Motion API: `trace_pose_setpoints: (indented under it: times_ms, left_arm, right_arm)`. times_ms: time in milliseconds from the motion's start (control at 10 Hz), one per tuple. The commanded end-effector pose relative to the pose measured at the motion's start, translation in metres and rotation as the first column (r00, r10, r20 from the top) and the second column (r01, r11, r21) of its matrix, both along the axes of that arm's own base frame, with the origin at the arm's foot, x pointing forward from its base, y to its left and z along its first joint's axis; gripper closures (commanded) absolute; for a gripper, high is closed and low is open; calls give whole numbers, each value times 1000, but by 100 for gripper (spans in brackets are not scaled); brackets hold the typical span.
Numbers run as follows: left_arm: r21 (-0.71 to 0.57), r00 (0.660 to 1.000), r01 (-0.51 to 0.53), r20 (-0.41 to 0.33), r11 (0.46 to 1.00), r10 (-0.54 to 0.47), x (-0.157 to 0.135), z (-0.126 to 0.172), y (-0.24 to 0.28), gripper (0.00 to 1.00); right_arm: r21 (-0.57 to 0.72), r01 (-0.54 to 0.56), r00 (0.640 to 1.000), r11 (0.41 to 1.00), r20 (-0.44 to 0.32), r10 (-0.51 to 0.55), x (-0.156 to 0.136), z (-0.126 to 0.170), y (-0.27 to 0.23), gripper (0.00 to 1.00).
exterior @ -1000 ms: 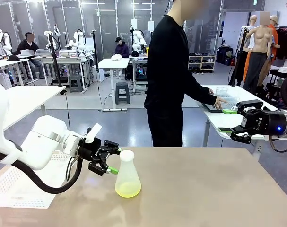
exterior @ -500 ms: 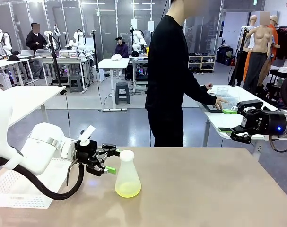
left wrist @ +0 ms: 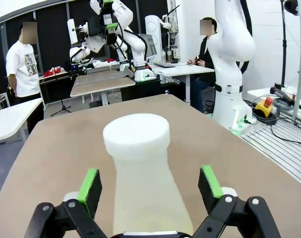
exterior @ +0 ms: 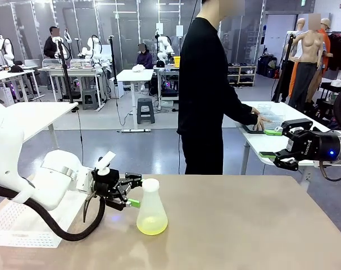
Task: Prepare the solutions needed for the experiment.
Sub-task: When the human places the Big flask in the center of the table, pick up the Big flask and place it in the left Organizing basket.
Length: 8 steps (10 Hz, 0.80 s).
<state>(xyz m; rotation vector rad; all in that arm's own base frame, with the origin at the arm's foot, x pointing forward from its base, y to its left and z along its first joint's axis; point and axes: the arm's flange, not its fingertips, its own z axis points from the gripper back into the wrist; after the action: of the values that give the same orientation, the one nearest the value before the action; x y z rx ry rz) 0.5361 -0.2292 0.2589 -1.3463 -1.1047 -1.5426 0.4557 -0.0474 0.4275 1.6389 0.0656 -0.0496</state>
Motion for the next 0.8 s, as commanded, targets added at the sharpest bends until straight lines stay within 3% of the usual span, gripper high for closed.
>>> trace_pose_setpoints:
  times_ms: [0,700]
  left_arm:
    - [-7,999,3,-44,1000,-3,10,-2,-12,0]
    - [9,995,53,-89,999,-52,15,-13,-53,0]
  right_arm:
    - [21,1,1000,1000,13,-2,0,1,0,37]
    - [21,1,1000,1000,13,-2,0,1,0,37]
